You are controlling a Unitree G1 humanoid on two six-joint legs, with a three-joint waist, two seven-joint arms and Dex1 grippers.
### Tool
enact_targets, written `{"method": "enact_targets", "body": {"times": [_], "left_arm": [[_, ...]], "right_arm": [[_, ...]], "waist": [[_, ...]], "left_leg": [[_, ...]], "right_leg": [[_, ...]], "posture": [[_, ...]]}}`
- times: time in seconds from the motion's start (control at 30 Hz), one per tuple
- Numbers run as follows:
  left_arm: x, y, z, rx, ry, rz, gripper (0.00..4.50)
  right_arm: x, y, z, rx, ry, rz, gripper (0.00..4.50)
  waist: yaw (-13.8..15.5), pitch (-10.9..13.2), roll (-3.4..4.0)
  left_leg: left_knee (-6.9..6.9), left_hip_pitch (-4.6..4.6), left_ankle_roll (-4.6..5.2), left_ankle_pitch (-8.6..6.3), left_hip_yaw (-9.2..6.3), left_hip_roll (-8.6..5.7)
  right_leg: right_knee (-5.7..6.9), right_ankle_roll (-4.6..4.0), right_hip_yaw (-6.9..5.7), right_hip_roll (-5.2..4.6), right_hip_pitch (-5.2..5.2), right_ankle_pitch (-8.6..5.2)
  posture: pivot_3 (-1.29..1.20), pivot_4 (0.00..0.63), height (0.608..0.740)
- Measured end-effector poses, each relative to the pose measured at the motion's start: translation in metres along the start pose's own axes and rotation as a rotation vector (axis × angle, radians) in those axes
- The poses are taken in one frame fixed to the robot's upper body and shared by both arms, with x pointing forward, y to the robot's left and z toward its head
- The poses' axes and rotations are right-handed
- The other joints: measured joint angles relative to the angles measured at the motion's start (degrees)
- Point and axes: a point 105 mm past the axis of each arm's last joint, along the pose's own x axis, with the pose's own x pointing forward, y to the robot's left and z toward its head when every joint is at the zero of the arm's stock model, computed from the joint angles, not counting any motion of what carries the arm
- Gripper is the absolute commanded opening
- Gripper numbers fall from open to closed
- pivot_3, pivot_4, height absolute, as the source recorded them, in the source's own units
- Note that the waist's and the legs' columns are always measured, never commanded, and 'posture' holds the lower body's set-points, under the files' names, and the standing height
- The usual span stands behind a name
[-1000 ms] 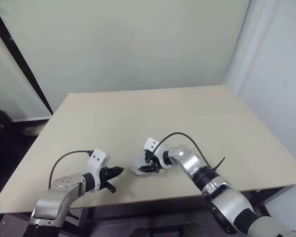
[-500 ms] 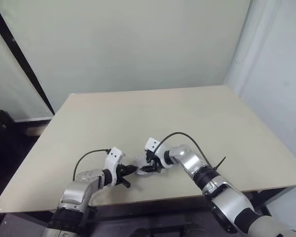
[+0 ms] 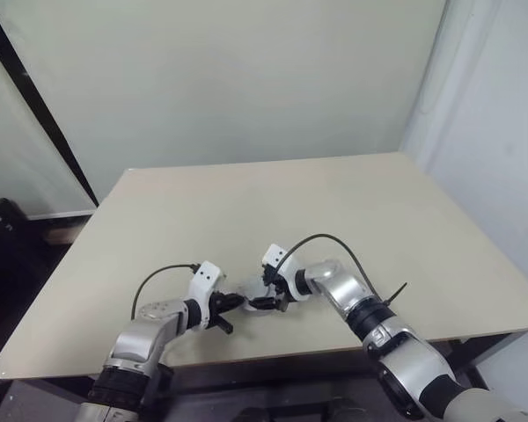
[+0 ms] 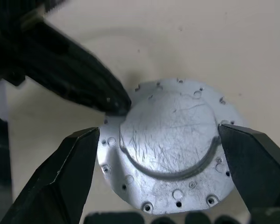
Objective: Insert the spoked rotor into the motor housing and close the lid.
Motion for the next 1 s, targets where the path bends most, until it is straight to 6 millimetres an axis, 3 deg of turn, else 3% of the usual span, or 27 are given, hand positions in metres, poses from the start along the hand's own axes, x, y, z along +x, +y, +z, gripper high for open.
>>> {"method": "enact_targets", "body": {"times": [0.1, 0.27, 0.43, 0.6, 1.0], "left_arm": [[0.000, 0.000, 0.000, 0.001, 0.000, -0.001, 0.00], [0.001, -0.001, 0.000, 0.001, 0.004, -0.004, 0.00], [0.001, -0.001, 0.001, 0.002, 0.006, -0.005, 0.00], [0.002, -0.002, 0.000, 0.002, 0.008, -0.007, 0.00], [0.002, 0.000, 0.001, 0.004, 0.011, -0.010, 0.00]], "right_arm": [[-0.008, -0.008, 0.013, 0.114, -0.079, -0.030, 4.47], [-0.027, -0.029, 0.019, 0.356, -0.133, -0.099, 4.47], [-0.039, -0.045, -0.005, 0.639, -0.086, -0.169, 4.47], [-0.043, -0.041, -0.033, 0.896, -0.042, -0.149, 4.47], [-0.027, -0.020, -0.038, 1.166, -0.073, -0.023, 4.47]], "waist": [[0.02, 0.00, 0.00], [0.03, -0.01, 0.02], [0.04, -0.04, 0.07], [0.01, -0.04, 0.14], [0.00, -0.04, 0.21]], "left_leg": [[0.00, 0.00, 0.00, 0.00, -0.01, 0.01], [0.00, -0.01, 0.02, 0.01, 0.00, 0.01], [-0.01, -0.01, 0.03, 0.01, 0.00, -0.01], [0.00, -0.03, 0.07, 0.04, 0.05, -0.02], [0.02, -0.04, 0.05, 0.02, 0.10, -0.02]], "right_leg": [[0.00, 0.00, 0.01, -0.02, 0.01, 0.00], [-0.01, 0.00, 0.01, -0.06, 0.01, 0.00], [-0.02, -0.01, -0.01, -0.07, 0.02, -0.01], [-0.03, -0.01, 0.00, -0.08, 0.01, -0.01], [-0.06, 0.00, -0.02, -0.09, 0.06, -0.01]], "posture": [[0.00, 0.000, 0.740], [0.00, 0.000, 0.740], [0.00, 0.000, 0.740], [0.00, 0.000, 0.740], [0.00, 0.000, 0.740]]}}
